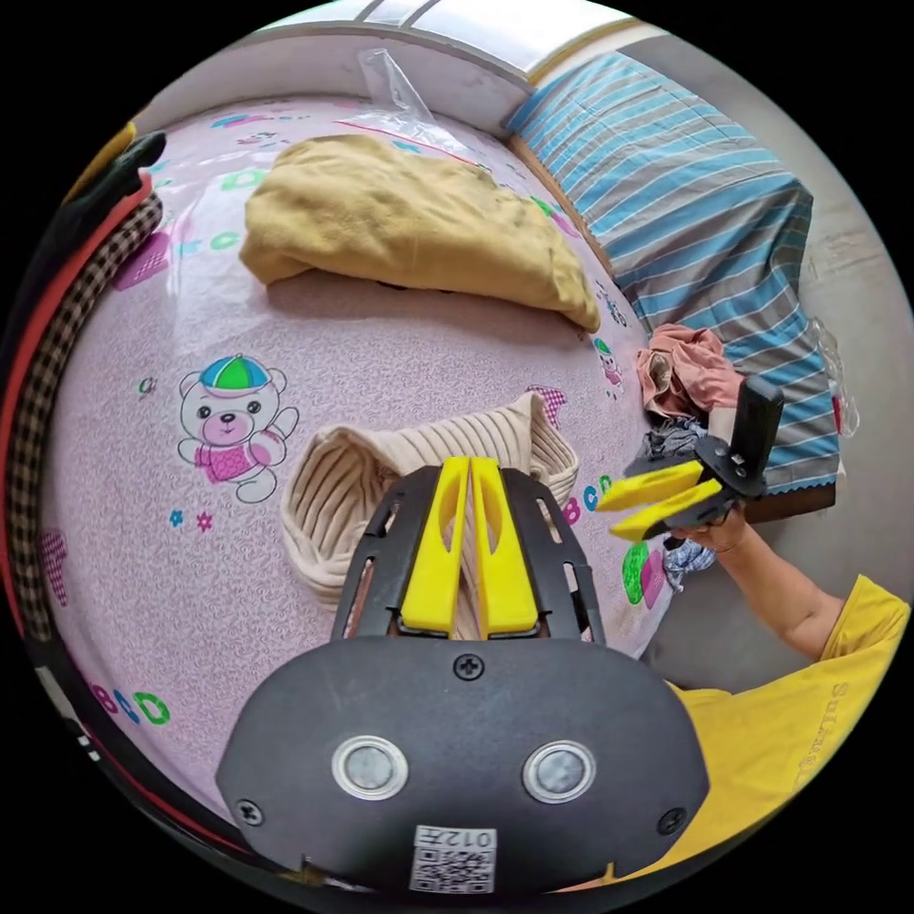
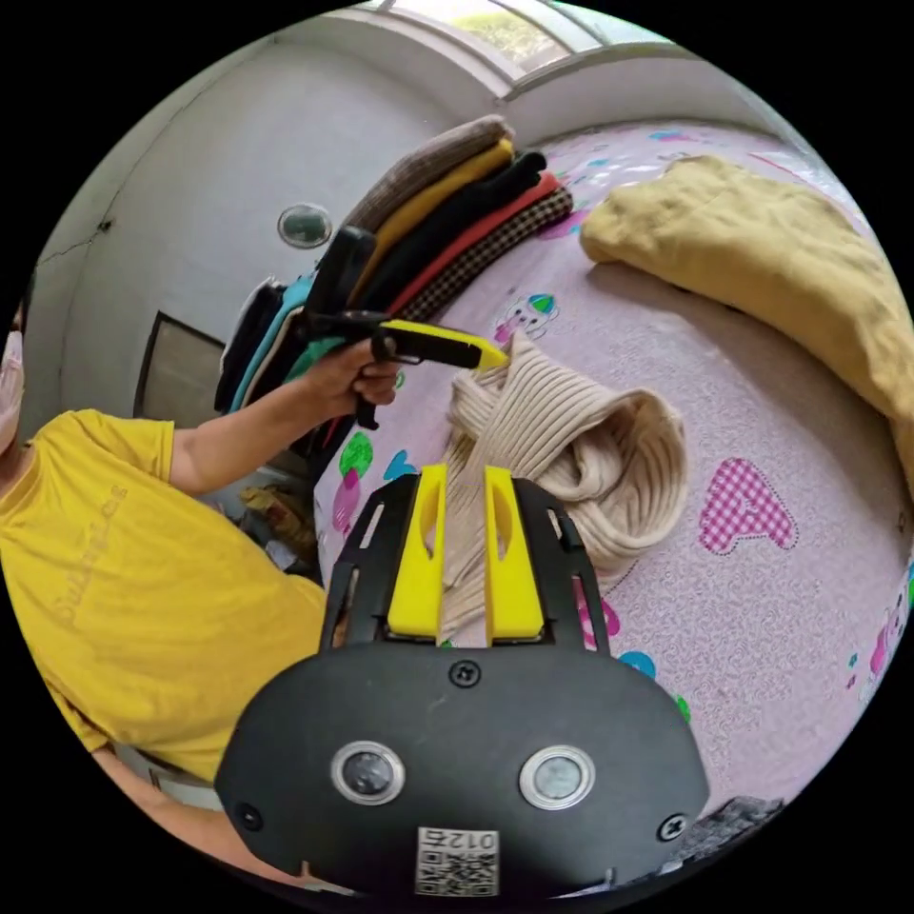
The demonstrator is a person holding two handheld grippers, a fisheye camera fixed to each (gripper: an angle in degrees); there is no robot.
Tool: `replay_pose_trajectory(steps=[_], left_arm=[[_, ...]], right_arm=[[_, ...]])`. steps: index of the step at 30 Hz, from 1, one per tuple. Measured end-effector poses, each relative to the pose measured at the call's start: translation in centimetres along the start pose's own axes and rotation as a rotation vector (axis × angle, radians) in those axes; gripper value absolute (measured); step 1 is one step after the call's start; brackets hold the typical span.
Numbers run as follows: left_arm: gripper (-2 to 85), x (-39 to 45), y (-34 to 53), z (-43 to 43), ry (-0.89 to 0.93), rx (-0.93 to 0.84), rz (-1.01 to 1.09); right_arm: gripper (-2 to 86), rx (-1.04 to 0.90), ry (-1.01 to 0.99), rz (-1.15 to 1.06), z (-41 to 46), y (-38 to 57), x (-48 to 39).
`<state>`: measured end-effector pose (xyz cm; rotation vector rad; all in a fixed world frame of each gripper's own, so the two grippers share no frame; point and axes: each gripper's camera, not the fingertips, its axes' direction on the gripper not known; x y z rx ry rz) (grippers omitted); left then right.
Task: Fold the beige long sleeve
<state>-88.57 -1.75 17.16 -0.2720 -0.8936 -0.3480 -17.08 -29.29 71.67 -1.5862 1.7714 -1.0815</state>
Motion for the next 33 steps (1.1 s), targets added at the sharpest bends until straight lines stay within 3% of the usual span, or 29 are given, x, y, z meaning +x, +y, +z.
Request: replay_pose_trajectory(steps=[4,8,11,15,21,25,33], left_arm=[[0.5,1.7,-1.1,2.0,-0.091,0.002,0.038],[0.5,0.7,-0.1,5.4,-0.306,-0.093,0.016],[0.5,-0.8,2.2,7.5,-0.277,-0.118,0.016],[0.5,-1.6,4.1,7.1,-0.206,-0.049,-0.019],[0.8,-1.4,6.1,4.4,-0.284,0.045,0.005],[1.8,0.2,5.5,6.0,-0.428,-0.059,0.255],[1.3,3.3,5.1,11.7,-0.572,-0.232,0.592]], right_arm=[[2.2,0.215,0.046,0.113,0.5,-2.5,1.9],[1.3,0.179,0.218,0.247,4.2,-3.4,4.1],[1.0,0.042,0.311,0.273,7.5,-2.0,5.3],[1.1,0.119,0.285,0.330,6.8,-0.6,5.1],[2.8,0.254,0.280,0.266,3.3,1.0,2.2],[5.7,0.101,0.461,0.158,3.4,0.0,1.1],[4.6,-0.154,0.550,-0.004,8.3,-2.6,1.0]])
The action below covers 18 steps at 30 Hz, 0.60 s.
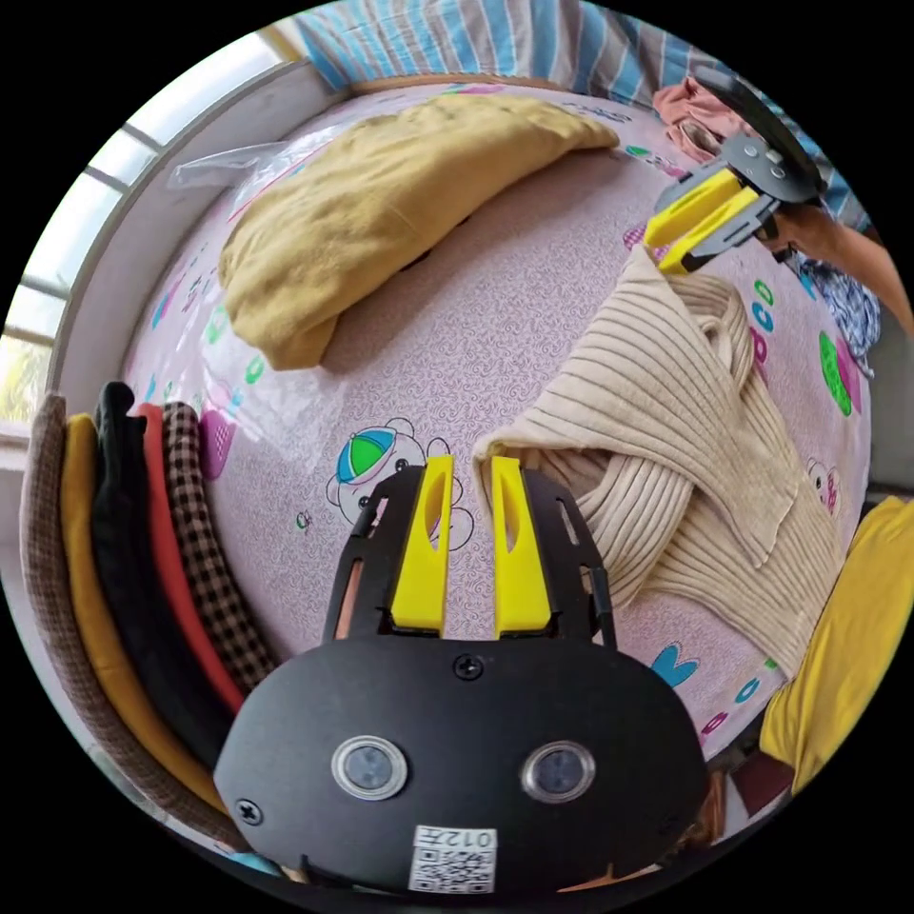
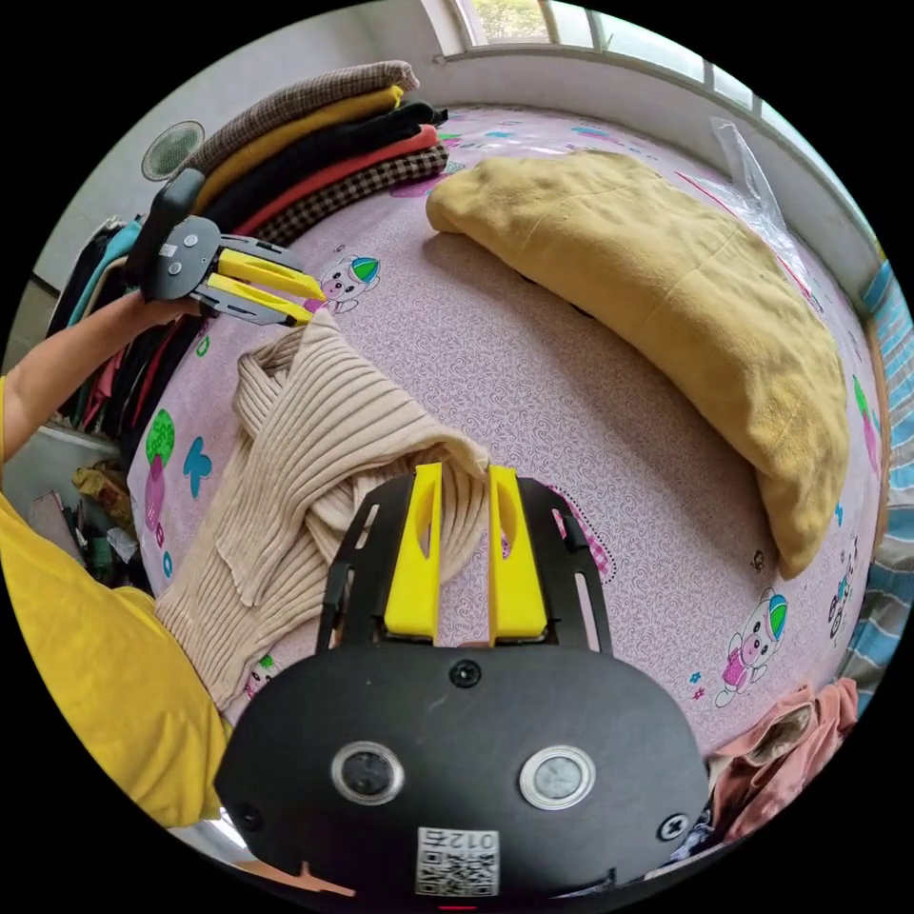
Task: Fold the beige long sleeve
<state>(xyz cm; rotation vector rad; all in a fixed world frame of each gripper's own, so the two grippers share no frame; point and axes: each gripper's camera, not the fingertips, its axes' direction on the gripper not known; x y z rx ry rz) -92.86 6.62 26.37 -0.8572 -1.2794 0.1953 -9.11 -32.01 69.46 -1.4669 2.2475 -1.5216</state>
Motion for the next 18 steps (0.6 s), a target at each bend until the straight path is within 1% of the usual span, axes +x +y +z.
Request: replay_pose_trajectory(steps=[3,6,8,9,10,12,15,17,18], left_arm=[[0.5,0.9,0.5,1.3,0.009,-0.044,0.088],[0.1,-0.1,2.7,2.0,0.046,-0.040,0.030],[0.1,-0.4,4.1,3.0,0.081,-0.046,-0.031],[0.1,-0.2,4.3,3.2,0.078,-0.047,-0.040],[0.2,0.0,4.7,3.7,0.049,-0.093,-0.058],[0.3,-0.1,5.3,3.6,0.053,-0.075,-0.127],[0.3,-1.6,7.8,2.8,0.053,-0.070,-0.319],[0.4,-2.5,11.3,1.1,0.129,-0.003,-0.480],[0.4,-2.6,12.3,0.7,0.166,0.014,-0.510]], right_arm=[[2.9,-0.051,0.033,-0.012,0.9,0.3,-0.1],[2.3,-0.029,0.003,0.067,0.6,2.3,1.6],[2.1,-0.007,-0.089,0.144,0.9,3.8,3.0],[2.1,-0.009,-0.102,0.155,1.1,4.1,3.1],[2.1,-0.008,-0.105,0.173,1.3,4.4,3.0],[2.1,-0.006,-0.098,0.204,1.1,4.6,2.8],[2.2,0.010,-0.055,0.237,-0.4,5.6,2.1],[2.3,0.070,-0.037,0.259,-2.9,7.6,1.2],[2.3,0.086,-0.050,0.263,-3.5,8.3,0.9]])
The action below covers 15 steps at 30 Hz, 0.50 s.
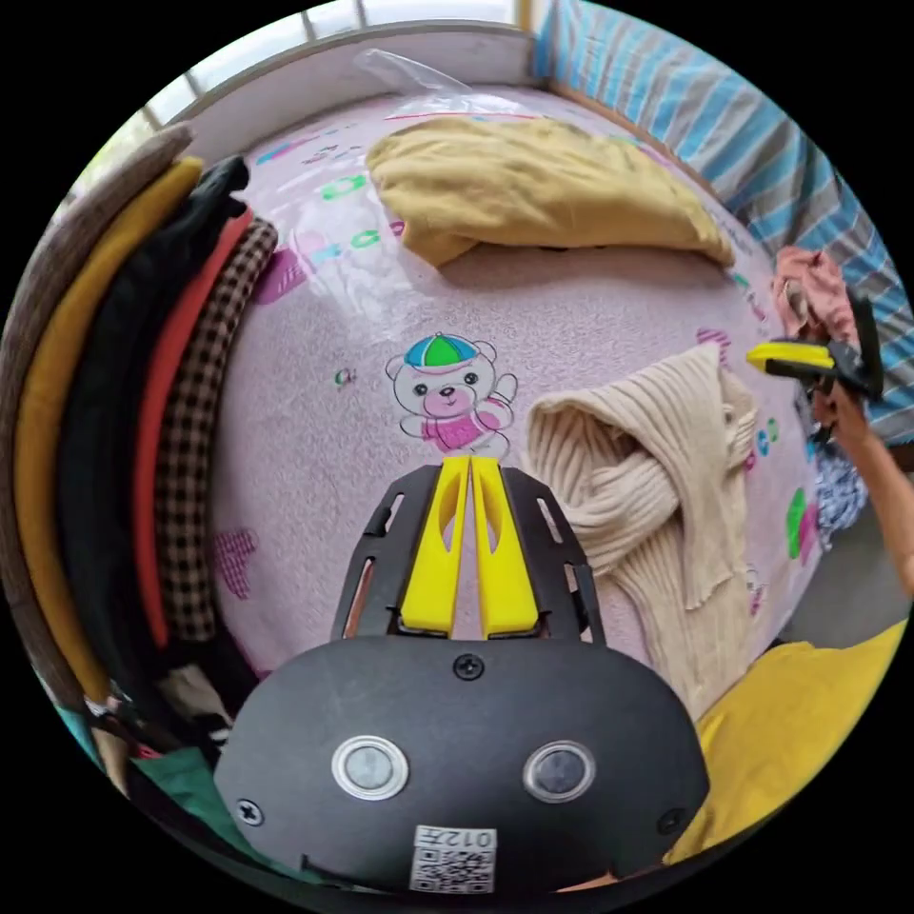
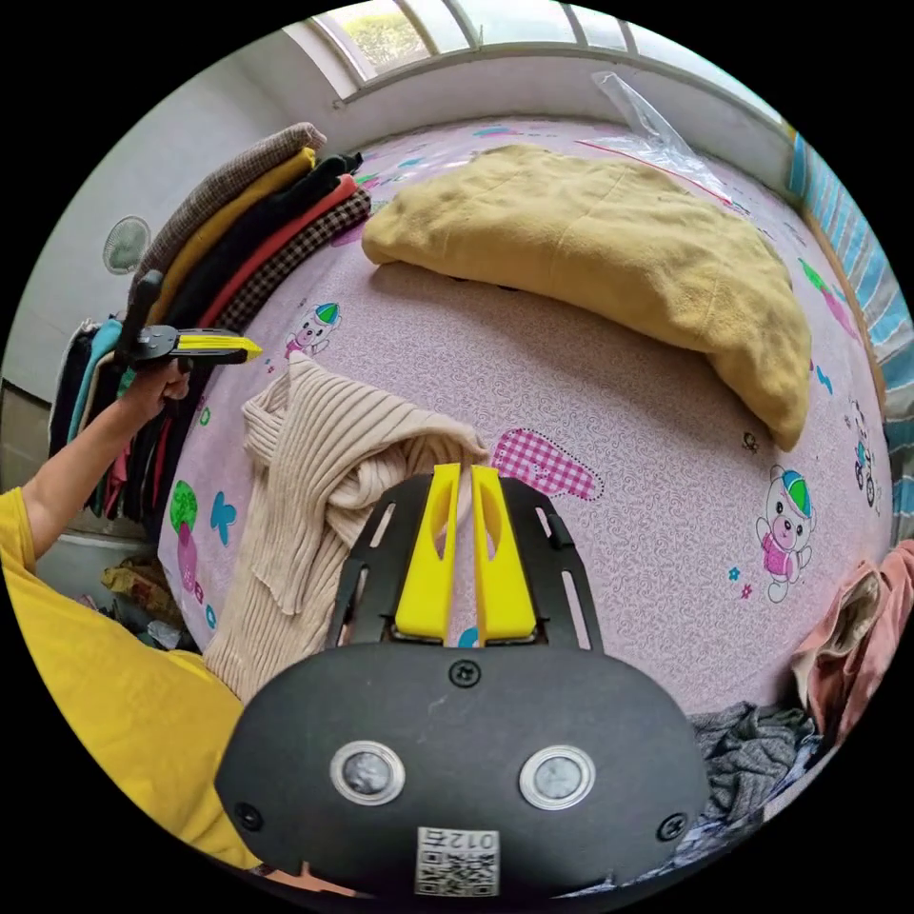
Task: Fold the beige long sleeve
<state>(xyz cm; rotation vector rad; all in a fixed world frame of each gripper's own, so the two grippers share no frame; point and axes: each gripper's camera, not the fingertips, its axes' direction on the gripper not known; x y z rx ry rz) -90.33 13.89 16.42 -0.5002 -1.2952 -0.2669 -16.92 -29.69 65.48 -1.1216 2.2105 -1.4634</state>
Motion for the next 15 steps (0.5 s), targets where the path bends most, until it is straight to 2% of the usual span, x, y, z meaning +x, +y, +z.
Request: replay_pose_trajectory(steps=[3,8,15], left_arm=[[0.6,-0.9,5.6,-1.1,0.223,0.016,-0.099],[1.7,2.3,18.1,1.4,0.586,-0.107,-0.203],[4.0,7.0,30.2,2.8,0.687,-0.229,-0.289]], right_arm=[[2.4,0.031,-0.115,0.012,-2.3,4.5,-1.2],[2.5,-0.104,-0.345,0.072,-1.8,14.9,-4.4],[5.4,-0.219,-0.538,0.222,-0.8,26.3,-6.1]])
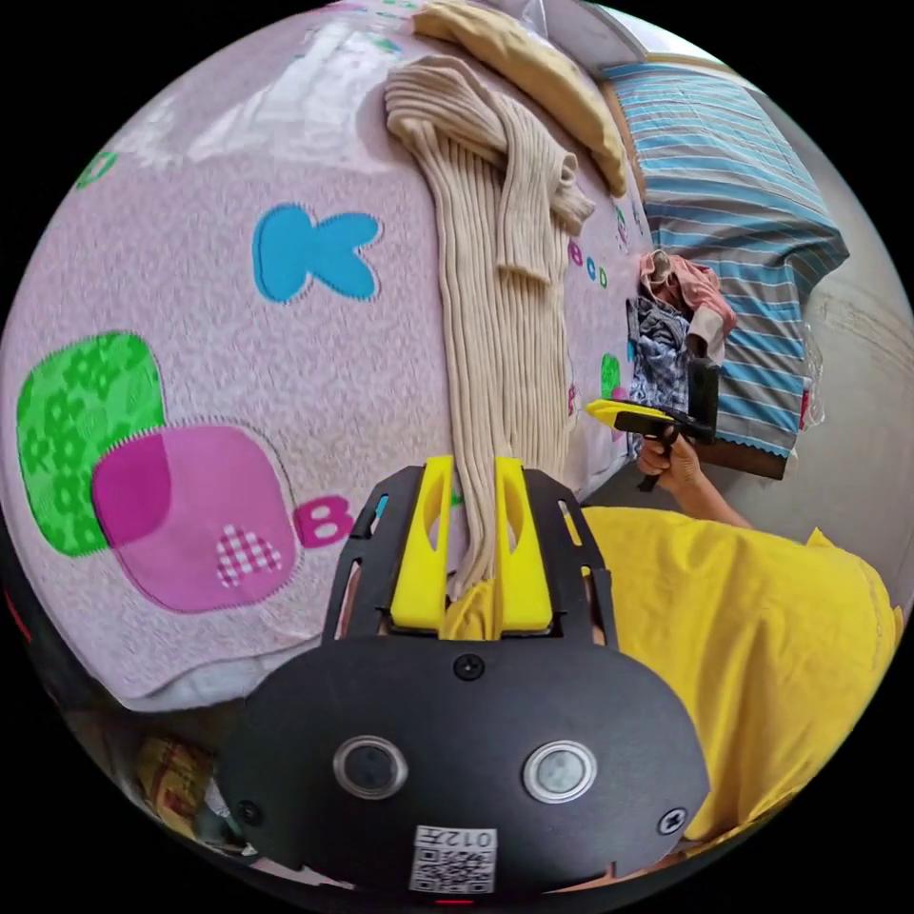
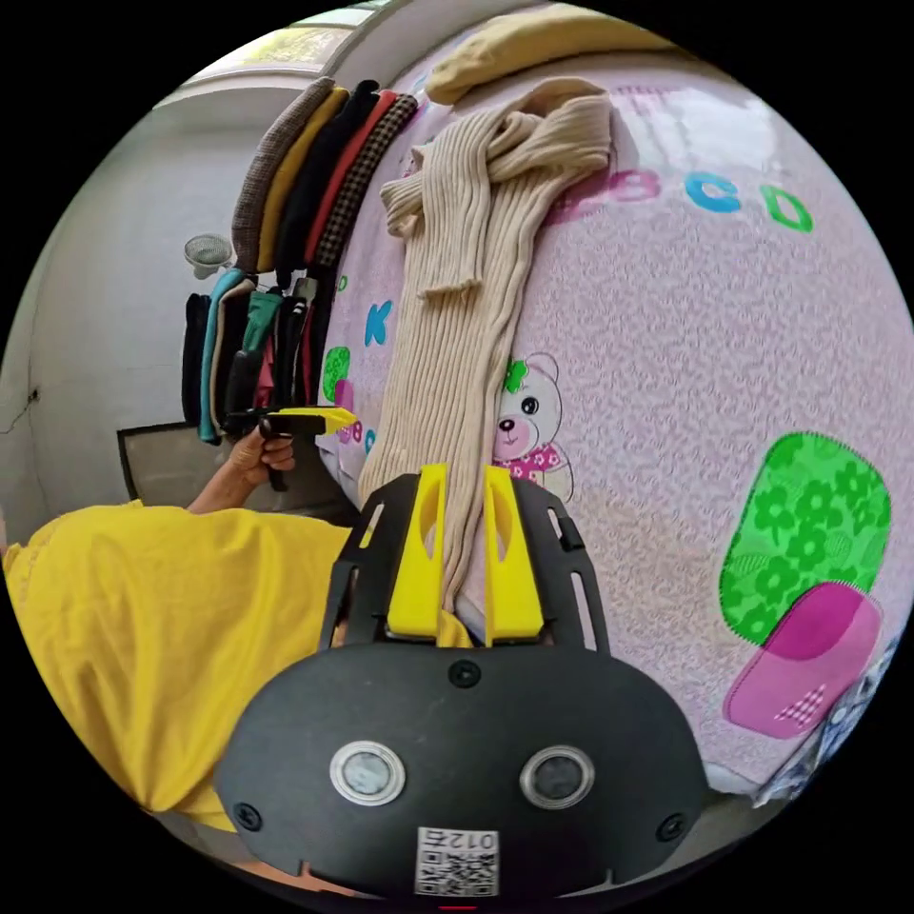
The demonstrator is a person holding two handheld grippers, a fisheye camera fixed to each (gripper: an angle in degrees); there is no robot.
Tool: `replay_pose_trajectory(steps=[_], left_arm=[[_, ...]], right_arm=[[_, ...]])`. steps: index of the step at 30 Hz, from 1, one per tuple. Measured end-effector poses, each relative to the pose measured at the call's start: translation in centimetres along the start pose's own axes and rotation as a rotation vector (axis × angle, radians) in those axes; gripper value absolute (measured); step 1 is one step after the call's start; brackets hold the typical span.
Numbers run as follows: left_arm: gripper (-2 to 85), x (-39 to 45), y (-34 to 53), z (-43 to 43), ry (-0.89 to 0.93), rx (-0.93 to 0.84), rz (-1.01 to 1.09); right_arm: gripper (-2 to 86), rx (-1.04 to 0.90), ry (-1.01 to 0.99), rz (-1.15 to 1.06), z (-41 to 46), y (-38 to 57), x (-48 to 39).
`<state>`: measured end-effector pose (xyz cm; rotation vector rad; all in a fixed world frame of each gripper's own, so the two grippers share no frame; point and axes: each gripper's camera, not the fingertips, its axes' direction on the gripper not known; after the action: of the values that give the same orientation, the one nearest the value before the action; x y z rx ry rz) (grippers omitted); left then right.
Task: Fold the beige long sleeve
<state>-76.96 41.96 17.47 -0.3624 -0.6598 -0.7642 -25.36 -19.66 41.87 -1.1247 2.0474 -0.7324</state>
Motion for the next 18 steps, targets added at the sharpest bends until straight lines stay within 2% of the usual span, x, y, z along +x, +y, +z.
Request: replay_pose_trajectory(steps=[9,18], left_arm=[[7.7,-2.1,5.7,2.0,0.003,-0.069,-0.029],[4.8,-3.4,9.7,0.7,0.009,-0.100,0.033]], right_arm=[[9.7,-0.062,-0.103,0.080,0.4,5.7,2.5],[7.6,-0.143,-0.128,0.046,0.6,9.8,2.0]])
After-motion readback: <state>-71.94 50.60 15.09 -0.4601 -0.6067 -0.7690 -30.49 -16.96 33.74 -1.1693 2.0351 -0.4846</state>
